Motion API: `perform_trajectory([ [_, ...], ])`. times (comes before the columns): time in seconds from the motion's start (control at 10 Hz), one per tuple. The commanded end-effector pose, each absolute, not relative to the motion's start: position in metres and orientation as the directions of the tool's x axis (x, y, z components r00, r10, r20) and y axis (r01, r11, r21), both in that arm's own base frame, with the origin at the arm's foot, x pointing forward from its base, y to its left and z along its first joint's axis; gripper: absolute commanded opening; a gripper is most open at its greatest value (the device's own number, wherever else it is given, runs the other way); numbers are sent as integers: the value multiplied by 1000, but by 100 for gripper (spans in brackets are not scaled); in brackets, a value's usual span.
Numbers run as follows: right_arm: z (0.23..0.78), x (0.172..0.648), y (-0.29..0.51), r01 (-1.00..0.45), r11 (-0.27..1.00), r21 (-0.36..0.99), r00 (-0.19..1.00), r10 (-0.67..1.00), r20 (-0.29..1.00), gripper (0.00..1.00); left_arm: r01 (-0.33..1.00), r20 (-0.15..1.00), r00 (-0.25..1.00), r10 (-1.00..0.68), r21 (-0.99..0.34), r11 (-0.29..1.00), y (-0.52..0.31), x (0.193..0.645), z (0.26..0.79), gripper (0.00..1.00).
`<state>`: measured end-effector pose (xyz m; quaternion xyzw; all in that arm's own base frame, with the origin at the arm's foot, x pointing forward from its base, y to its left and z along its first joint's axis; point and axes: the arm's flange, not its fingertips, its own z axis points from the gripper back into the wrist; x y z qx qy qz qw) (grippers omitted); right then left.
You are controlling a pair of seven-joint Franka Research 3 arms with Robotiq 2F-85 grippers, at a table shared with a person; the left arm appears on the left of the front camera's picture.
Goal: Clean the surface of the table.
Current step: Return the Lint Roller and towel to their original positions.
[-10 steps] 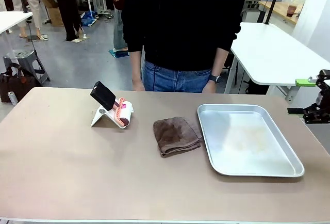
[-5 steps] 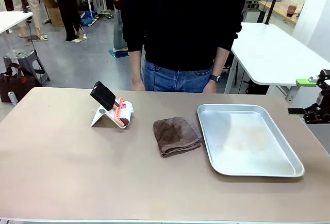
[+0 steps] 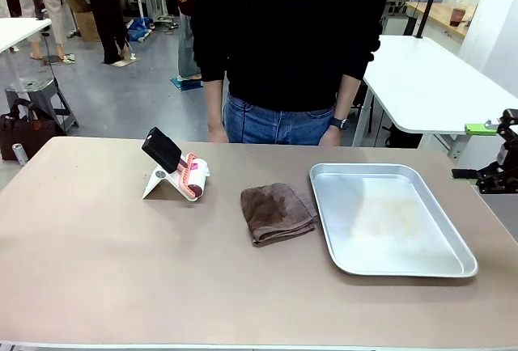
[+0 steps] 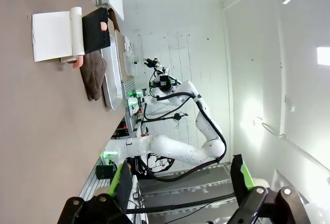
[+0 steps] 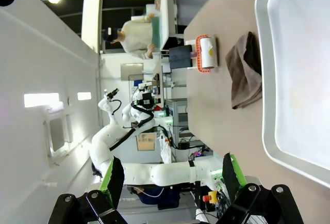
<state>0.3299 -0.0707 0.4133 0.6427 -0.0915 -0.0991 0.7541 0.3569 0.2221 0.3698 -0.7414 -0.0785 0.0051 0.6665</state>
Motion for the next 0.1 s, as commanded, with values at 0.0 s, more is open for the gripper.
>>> perform_trajectory([
  [0.0, 414, 328, -72, 29, 154, 988, 966, -258, 12, 100, 109, 96, 987, 132, -989, -98, 218, 353, 373, 100],
])
